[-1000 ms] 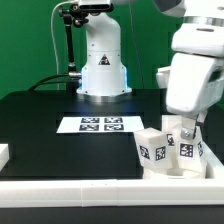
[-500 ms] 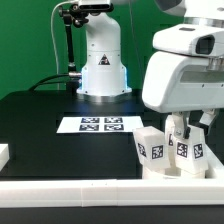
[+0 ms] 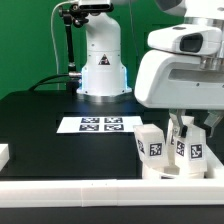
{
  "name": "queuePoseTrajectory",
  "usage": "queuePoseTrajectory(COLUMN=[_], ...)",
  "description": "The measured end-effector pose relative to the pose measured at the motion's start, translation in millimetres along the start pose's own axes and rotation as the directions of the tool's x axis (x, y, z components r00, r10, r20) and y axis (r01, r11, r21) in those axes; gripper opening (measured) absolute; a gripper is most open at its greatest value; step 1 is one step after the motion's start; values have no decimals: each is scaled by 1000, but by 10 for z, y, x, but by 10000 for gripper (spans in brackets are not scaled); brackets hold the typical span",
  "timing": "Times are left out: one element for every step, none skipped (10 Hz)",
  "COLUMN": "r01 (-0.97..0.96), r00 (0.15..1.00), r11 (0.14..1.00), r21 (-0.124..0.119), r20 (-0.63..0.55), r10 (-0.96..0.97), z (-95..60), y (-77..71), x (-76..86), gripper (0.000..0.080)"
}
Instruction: Assemble stool
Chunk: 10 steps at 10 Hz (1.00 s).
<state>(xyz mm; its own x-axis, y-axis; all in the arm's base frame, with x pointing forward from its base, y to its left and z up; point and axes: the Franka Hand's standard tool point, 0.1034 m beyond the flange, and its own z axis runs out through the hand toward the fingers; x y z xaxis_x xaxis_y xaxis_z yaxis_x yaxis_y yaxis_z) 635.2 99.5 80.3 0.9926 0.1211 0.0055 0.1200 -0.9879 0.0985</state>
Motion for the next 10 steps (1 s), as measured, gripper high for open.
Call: queuePoseTrajectory(r01=[-125,-242,-321,-390,-477,-536,-577,-609,-672,-720], r00=[992,970,947,921,879,844,816,793,740,693], r11=[992,969,944,916,874,839,812,788,736,689], r21=[28,50,72,93,95,91,88,86,81,76], r20=[5,13,26,39,50,56,61,64,71,76], r10=[125,242,320,388,474,533,574,606,669,716], z=[4,7,11,13,11,10,9,9,8,7], y=[-7,-12,-2,10,2,-6,-9,-13,-20,-26], x=[-1,1,1,4,6,6,7,7,7,7], gripper=[343,343,343,343,343,343,343,343,343,343])
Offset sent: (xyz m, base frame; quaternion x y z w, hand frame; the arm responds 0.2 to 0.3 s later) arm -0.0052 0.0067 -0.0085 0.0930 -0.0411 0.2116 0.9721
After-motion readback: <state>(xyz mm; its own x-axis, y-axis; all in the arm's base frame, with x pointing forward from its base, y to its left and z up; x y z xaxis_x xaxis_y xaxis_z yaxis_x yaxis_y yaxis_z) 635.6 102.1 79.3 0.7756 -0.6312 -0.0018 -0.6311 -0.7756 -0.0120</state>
